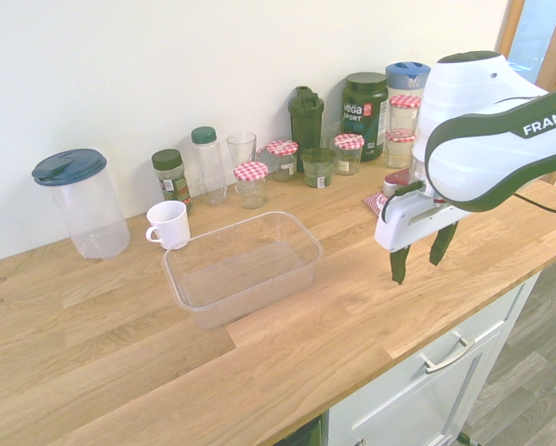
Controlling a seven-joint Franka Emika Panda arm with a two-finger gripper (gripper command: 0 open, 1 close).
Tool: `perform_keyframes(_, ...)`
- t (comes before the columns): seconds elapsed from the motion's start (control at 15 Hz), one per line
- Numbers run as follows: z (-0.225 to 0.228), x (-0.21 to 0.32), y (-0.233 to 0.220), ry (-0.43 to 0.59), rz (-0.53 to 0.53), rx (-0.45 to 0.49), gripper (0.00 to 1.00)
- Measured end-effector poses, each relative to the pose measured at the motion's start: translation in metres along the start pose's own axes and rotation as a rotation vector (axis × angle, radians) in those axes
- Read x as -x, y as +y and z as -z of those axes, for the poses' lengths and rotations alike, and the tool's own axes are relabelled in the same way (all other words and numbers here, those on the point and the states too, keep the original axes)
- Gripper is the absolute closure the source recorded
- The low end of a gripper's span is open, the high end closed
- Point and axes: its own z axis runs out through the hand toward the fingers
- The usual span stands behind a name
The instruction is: Put the chip bag into the container
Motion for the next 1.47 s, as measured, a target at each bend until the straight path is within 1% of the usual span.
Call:
perform_keyframes(0.2, 0.0, -0.009, 0.008, -0.006, 0.011, -0.004, 0.0)
perform_keyframes(0.33, 0.001, -0.032, 0.029, -0.033, 0.007, -0.036, 0.0)
perform_keyframes(0.47, 0.01, -0.071, 0.066, -0.039, -0.03, -0.074, 0.0)
perform_keyframes(0.67, 0.026, -0.132, 0.129, -0.062, -0.122, -0.142, 0.0)
perform_keyframes(0.8, 0.029, -0.168, 0.158, -0.075, -0.176, -0.182, 0.0)
perform_keyframes(0.93, 0.022, -0.193, 0.155, -0.088, -0.209, -0.205, 0.0)
perform_keyframes(1.13, 0.013, -0.227, 0.13, -0.105, -0.236, -0.243, 0.0)
perform_keyframes(1.27, 0.01, -0.246, 0.115, -0.112, -0.238, -0.248, 0.0)
perform_keyframes(1.33, 0.009, -0.255, 0.108, -0.115, -0.237, -0.247, 1.0)
perform_keyframes(1.47, 0.003, -0.268, 0.1, -0.12, -0.236, -0.24, 1.0)
